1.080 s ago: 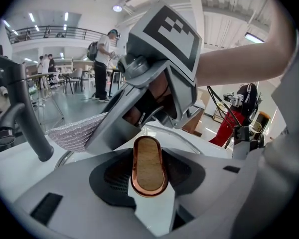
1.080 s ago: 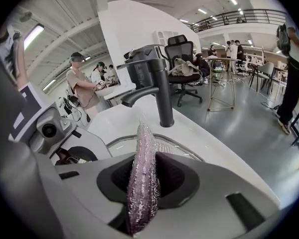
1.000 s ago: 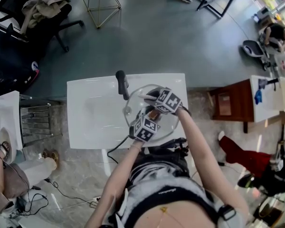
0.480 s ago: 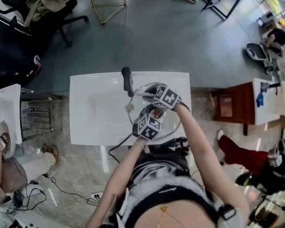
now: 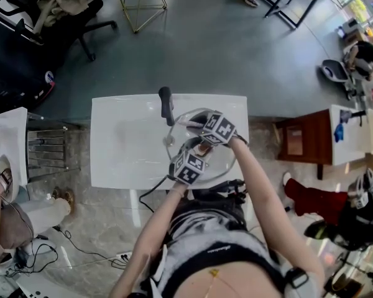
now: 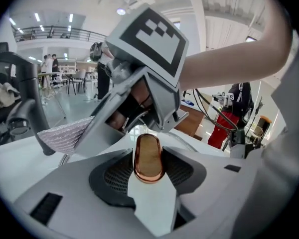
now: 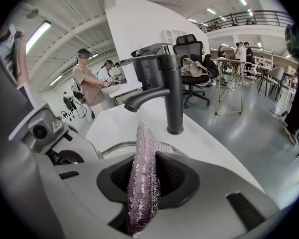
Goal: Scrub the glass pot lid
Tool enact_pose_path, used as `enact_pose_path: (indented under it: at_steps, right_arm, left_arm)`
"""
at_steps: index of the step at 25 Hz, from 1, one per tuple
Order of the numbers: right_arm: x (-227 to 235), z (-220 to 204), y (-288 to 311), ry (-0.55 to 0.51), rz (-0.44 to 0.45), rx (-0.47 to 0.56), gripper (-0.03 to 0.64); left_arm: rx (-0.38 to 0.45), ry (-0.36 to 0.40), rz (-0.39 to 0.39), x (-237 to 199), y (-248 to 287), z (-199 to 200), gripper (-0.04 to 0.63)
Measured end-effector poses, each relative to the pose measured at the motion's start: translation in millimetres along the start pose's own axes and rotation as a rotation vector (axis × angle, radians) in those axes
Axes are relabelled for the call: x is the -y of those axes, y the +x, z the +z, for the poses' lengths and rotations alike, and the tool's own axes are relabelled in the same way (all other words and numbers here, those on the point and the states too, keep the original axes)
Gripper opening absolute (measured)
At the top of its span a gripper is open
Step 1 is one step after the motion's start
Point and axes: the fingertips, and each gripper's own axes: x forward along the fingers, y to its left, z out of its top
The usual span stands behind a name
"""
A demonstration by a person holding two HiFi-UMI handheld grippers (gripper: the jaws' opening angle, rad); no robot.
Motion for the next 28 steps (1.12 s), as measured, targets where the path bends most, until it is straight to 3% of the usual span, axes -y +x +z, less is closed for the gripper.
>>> enact_pose_path:
  at_steps: [5,12,14,16,20,24,28]
  right_arm:
    - [1.6,0.8,-0.9,0.012,-0.005,0.016,0.092]
    - [1.5,1.3,0.7,-0.008,-0.029,0.022,0.092]
    - [2.4,0.8,1.2,-0.011,-0.037,0.023,0.092]
    - [0.9,1.1,0.0,-0.010,-0.039,0.026,0.092]
    - [1.2,2.3,-1.1,0.000,-0.043,0.034,0.092]
    - [2.3,4.3,0.7,0.005,-0.053,0.038,0.092]
    - [1.3,5.1,0.8,0.002,-0.059,0.040,0.092]
  left_arm:
    - [0.082,-0.129,0.011,-10.4,-47.8,-6.5,0.213]
    - [0.192,-0.645,0.120,-79.5,-115.0,-74.4,0.227]
    - [0.191,-0.790,0.088,-90.7,-118.4,-96.2,0.227]
    - [0.173,-0.883,0.018,-90.6,-115.3,-106.6,0.227]
    - [0.136,-0.923,-0.089,-85.3,-101.5,-105.2,0.218]
    - [0.112,-0.908,-0.131,-81.6,-93.4,-103.2,0.209]
    - [0.108,-0.916,-0.167,-78.1,-87.4,-102.4,0.147]
